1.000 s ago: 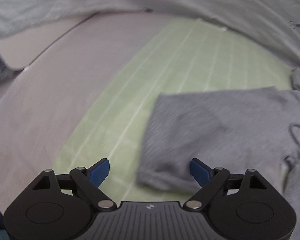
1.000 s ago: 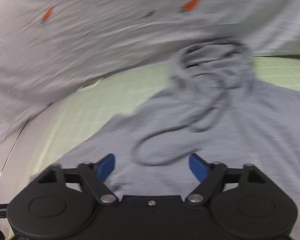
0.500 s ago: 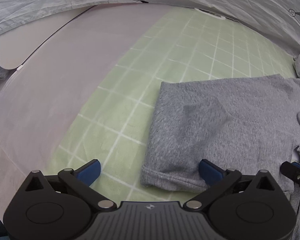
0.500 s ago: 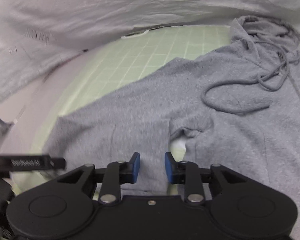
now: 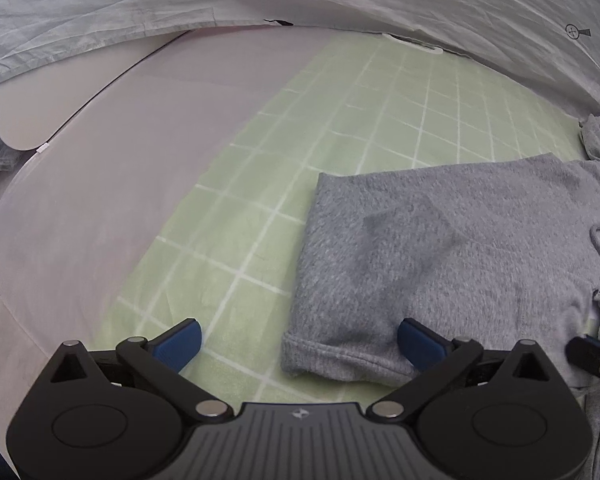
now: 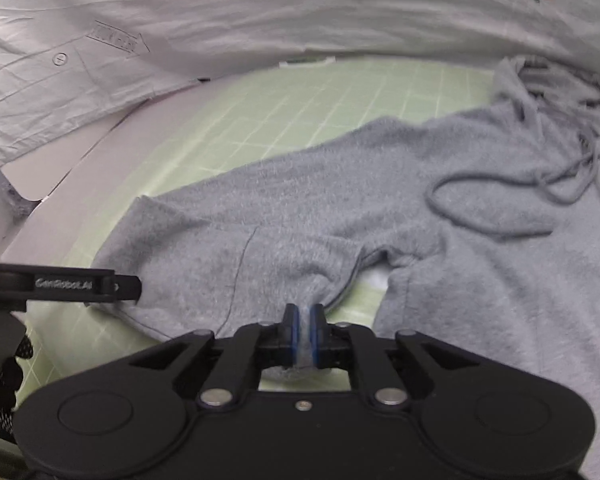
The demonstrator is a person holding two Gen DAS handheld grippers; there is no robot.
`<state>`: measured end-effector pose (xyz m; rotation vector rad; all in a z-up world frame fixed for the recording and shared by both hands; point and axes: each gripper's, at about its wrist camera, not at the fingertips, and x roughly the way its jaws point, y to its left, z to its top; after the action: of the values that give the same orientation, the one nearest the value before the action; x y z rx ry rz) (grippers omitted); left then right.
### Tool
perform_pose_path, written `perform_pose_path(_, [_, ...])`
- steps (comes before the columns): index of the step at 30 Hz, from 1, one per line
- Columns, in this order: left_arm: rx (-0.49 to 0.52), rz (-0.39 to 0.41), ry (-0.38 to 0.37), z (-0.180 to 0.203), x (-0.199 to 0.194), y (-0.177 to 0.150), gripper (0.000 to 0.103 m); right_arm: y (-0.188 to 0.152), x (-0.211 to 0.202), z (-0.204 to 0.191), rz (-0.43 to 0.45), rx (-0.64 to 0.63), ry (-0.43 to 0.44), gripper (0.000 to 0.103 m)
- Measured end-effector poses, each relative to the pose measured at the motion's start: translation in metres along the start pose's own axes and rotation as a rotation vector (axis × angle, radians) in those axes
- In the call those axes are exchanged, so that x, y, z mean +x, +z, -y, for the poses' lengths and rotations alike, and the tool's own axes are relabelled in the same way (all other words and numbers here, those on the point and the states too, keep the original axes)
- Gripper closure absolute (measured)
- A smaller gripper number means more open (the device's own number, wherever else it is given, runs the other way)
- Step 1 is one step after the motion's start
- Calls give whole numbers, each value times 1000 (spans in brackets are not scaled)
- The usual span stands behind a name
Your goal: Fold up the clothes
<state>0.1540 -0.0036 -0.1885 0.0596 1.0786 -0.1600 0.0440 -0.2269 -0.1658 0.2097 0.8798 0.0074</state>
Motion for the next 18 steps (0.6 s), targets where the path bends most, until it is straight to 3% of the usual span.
perform_pose_path(8, [42, 147, -7, 43, -51, 4, 0, 22, -57, 18, 140, -12, 1, 97])
perform_pose_path(14, [19, 219, -37, 92, -80, 3, 0, 42, -103, 65, 252, 65, -8, 97])
perform_pose_path(18, [31, 222, -39, 128, -82, -1, 0, 46, -123, 110, 303, 111, -43, 97])
